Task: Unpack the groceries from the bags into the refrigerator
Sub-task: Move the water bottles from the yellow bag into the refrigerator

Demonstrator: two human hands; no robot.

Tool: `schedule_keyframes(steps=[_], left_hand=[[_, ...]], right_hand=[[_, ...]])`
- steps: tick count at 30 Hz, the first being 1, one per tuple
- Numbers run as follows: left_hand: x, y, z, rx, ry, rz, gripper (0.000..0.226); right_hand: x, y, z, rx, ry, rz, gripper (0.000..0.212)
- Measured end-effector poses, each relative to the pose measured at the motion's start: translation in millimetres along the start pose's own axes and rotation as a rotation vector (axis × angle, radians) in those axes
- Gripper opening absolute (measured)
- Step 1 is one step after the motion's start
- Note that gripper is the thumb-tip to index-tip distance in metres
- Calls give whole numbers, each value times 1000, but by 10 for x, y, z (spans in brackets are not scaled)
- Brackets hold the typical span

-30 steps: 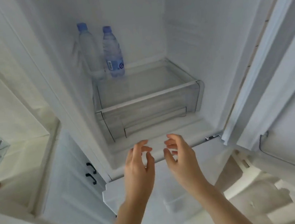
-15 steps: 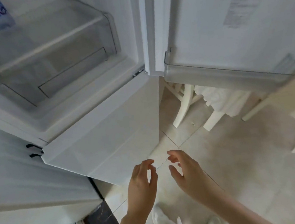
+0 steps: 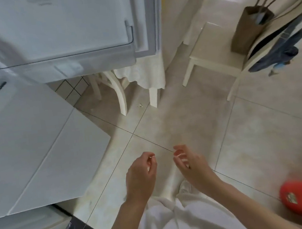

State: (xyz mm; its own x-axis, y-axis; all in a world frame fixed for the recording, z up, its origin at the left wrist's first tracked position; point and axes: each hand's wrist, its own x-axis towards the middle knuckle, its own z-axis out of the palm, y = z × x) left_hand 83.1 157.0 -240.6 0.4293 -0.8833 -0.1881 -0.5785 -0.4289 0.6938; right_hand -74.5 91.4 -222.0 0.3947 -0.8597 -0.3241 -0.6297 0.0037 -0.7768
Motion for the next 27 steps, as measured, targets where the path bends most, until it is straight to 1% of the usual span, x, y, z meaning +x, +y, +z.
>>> schedule_keyframes(steps=[3, 6, 12, 16, 21, 27], left_hand=[[145, 415, 362, 14, -38, 54, 18], [301, 763, 623, 40, -73, 103, 13], [753, 1164, 872, 99, -133, 111, 14], [1243, 1304, 946, 119, -133, 97, 15], [2043, 1524, 1030, 103, -132, 60, 15], [3074, 1856, 1054, 94, -126, 41, 19]], right_hand=[[67, 314, -445, -5, 30, 22, 29], [134, 600, -848, -22, 80, 72, 31], [512, 935, -1433, -4, 167, 153, 30], [1013, 927, -1732, 10, 188, 151, 30], [1848, 791, -2093, -26, 193, 104, 30], [2816, 531, -2513, -87, 159, -8, 28]])
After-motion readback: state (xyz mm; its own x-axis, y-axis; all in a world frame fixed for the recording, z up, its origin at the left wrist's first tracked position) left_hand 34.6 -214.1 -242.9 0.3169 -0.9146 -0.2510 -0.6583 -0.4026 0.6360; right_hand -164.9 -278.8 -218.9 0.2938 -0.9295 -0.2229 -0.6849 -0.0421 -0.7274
